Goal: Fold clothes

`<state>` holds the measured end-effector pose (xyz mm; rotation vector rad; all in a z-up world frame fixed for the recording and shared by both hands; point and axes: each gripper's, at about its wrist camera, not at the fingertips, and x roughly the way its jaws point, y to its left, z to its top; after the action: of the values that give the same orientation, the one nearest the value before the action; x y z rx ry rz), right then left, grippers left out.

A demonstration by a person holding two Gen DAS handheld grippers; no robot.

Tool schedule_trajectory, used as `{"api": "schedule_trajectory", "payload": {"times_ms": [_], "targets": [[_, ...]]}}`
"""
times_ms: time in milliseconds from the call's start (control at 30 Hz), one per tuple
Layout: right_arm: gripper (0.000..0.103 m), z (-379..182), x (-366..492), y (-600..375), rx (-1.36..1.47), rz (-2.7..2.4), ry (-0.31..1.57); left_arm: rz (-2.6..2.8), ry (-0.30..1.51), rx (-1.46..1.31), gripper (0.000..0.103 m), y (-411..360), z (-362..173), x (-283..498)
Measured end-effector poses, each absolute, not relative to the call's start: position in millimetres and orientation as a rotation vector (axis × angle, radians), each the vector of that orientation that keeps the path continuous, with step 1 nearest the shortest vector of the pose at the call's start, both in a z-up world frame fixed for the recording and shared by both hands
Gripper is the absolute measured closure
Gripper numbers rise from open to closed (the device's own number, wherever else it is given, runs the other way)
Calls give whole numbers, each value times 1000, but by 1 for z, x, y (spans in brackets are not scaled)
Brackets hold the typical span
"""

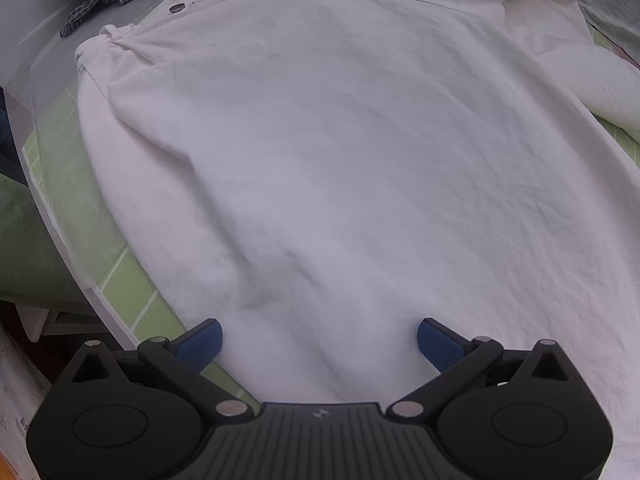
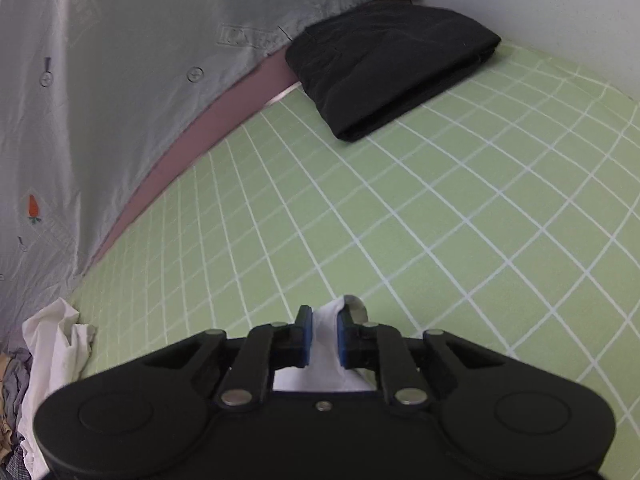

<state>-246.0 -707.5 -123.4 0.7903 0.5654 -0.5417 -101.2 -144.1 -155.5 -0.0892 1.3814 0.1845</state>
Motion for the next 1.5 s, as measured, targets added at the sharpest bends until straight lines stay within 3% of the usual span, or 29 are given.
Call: {"api": "schedule_trajectory", "payload": {"times_ms": [100, 167, 233, 333, 400, 567, 633, 767, 867, 1100, 1367, 1500], "targets": [[94, -88, -268, -708, 822, -485, 324, 198, 1380, -104, 0, -143, -154, -103], [99, -82, -266, -707, 722, -576, 341, 197, 1379, -105, 0, -144, -153, -104], [93, -87, -265, -707, 654, -651, 411, 194, 1380, -107, 0, -144, -152, -105], [78, -104, -262, -706, 573, -749, 556, 194, 1377, -112, 0, -143, -151, -107], [42, -111, -269, -697, 552, -784, 595, 195, 1368, -109, 0, -142, -149, -109], [19, -139, -294, -664, 598, -845, 674, 158, 1336, -95, 1, -138, -140, -116], [17, -150, -303, -649, 604, -874, 710, 147, 1314, -97, 1, -136, -134, -119], [2, -164, -313, -619, 577, -921, 757, 137, 1245, -122, 1, -113, -115, -126], [1, -169, -312, -603, 506, -939, 794, 146, 1200, -129, 1, -96, -105, -115], [0, -170, -306, -577, 545, -987, 792, 249, 1156, -207, 1, 25, -118, -67], [0, -172, -276, -529, 547, -994, 825, 278, 1149, -238, 1, 83, -132, -24], [0, -170, -267, -513, 562, -1018, 828, 281, 1145, -229, 7, 98, -138, 3]]}}
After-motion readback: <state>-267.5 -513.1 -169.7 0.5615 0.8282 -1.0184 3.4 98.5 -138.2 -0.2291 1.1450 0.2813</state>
